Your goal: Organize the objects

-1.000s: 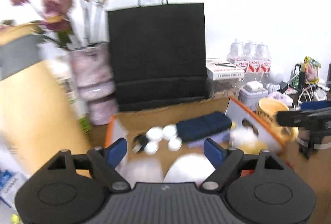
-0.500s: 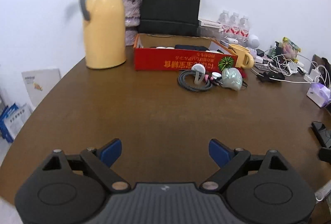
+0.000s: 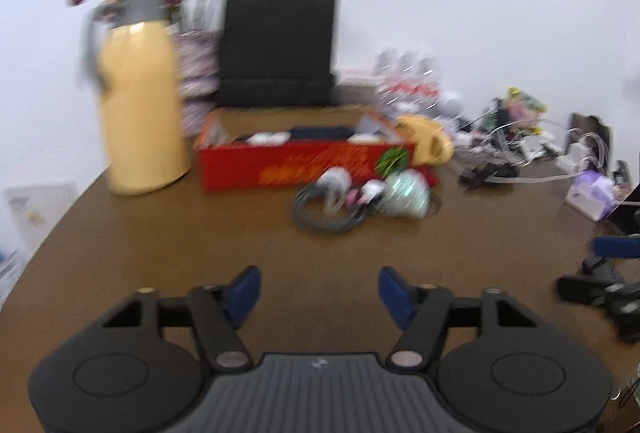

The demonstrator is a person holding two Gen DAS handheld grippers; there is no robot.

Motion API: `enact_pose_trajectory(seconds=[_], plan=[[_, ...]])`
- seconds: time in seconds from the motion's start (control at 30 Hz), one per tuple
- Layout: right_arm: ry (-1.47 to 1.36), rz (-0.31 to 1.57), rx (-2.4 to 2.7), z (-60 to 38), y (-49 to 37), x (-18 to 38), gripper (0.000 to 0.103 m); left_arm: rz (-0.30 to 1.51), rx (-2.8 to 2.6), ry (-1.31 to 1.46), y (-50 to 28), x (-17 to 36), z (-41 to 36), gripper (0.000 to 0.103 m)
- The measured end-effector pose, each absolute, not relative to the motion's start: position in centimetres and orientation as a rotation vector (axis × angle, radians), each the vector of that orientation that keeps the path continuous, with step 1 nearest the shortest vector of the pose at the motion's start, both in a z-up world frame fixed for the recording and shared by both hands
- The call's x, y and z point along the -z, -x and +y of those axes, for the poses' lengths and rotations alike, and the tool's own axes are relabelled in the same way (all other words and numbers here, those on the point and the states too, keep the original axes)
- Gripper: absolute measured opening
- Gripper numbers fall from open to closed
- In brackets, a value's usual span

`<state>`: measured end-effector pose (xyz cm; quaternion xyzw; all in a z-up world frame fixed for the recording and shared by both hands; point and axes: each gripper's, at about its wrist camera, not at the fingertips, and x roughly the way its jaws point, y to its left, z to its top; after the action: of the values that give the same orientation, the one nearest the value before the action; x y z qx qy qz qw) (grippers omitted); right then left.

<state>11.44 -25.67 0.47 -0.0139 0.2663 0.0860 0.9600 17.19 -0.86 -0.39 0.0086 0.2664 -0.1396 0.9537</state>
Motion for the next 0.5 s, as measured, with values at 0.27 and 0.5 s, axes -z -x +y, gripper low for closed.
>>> enact_pose_trajectory(seconds=[0.27, 0.5], plan=[[0.032, 0.52, -0.147, -24.6, -24.3, 0.4, 0.07, 0.663, 0.342, -0.128, -33.0, 3.6, -6.6, 0.034], [-0.104, 0.587, -0.188, -25.5, -32.7, 3.8, 0.059, 0.738, 0.36, -0.025, -38.1, 6.5, -7.0, 0.021]])
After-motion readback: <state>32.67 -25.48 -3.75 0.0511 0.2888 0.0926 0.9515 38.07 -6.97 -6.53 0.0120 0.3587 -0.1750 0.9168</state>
